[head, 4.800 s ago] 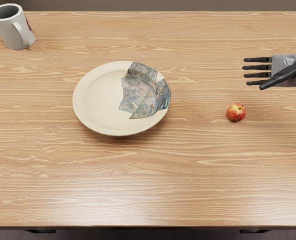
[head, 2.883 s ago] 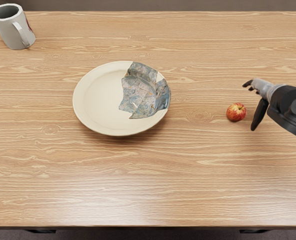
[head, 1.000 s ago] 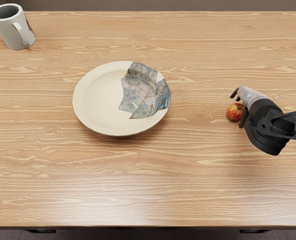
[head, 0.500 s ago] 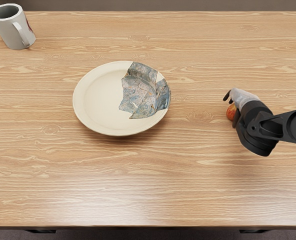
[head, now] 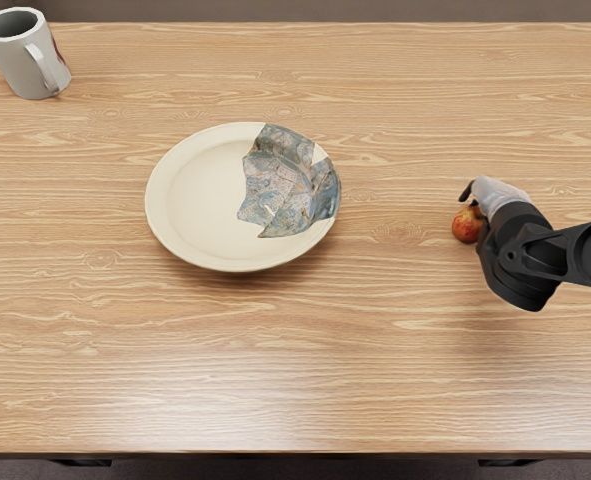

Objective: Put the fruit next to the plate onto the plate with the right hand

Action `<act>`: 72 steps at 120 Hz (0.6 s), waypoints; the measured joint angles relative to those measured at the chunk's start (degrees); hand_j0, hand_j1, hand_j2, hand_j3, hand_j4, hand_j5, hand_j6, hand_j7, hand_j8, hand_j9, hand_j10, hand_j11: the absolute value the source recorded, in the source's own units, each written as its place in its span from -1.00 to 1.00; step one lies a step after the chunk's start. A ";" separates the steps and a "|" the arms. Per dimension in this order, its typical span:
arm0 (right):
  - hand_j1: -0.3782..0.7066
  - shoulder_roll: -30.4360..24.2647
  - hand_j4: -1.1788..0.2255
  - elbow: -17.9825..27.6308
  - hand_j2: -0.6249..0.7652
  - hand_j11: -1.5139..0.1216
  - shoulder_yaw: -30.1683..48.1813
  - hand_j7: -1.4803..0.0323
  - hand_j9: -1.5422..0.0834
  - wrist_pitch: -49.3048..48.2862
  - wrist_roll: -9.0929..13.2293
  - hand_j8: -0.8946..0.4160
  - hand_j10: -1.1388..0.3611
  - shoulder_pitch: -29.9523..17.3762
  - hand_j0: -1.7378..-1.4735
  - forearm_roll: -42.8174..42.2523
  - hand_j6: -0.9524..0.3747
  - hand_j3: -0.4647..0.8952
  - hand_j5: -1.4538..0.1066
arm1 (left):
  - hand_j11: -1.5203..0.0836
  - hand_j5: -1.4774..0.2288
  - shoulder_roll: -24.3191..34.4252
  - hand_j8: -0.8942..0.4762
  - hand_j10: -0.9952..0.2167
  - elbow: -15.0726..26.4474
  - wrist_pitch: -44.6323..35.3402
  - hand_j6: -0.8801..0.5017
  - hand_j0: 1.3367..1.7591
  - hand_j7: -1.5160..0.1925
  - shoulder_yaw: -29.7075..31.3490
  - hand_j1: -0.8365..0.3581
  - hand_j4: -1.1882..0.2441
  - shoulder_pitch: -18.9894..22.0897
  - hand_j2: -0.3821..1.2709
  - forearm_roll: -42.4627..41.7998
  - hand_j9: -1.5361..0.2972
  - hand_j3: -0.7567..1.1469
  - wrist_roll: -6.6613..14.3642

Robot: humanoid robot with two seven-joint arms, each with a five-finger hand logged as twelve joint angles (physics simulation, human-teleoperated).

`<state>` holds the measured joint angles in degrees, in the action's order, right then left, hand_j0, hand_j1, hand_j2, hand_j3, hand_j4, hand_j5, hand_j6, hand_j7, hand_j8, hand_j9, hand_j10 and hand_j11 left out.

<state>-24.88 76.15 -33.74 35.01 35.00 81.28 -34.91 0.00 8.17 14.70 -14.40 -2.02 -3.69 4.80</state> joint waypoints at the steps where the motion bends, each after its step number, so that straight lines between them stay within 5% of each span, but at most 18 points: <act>1: -0.12 0.00 0.15 -0.01 -0.21 0.26 0.01 0.32 0.30 0.00 0.00 -0.21 0.02 -0.01 -0.40 0.00 -0.13 -0.32 0.24 | 0.90 0.73 0.00 0.30 0.64 0.00 0.00 0.27 0.52 0.77 0.00 0.98 0.66 0.00 -0.54 0.00 0.68 -0.21 0.00; 72: 0.12 0.18 -0.04 -0.12 -0.23 0.04 0.58 0.08 0.08 -0.04 0.08 -0.41 -0.16 -0.38 -0.38 0.08 -0.22 -0.32 0.01 | 0.90 0.73 0.00 0.30 0.64 0.00 0.02 0.27 0.52 0.77 0.06 0.98 0.66 0.00 -0.54 0.00 0.68 -0.21 0.01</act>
<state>-24.70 76.03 -33.16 34.97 35.08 80.90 -34.84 0.00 8.17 14.72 -14.34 -2.02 -3.69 4.81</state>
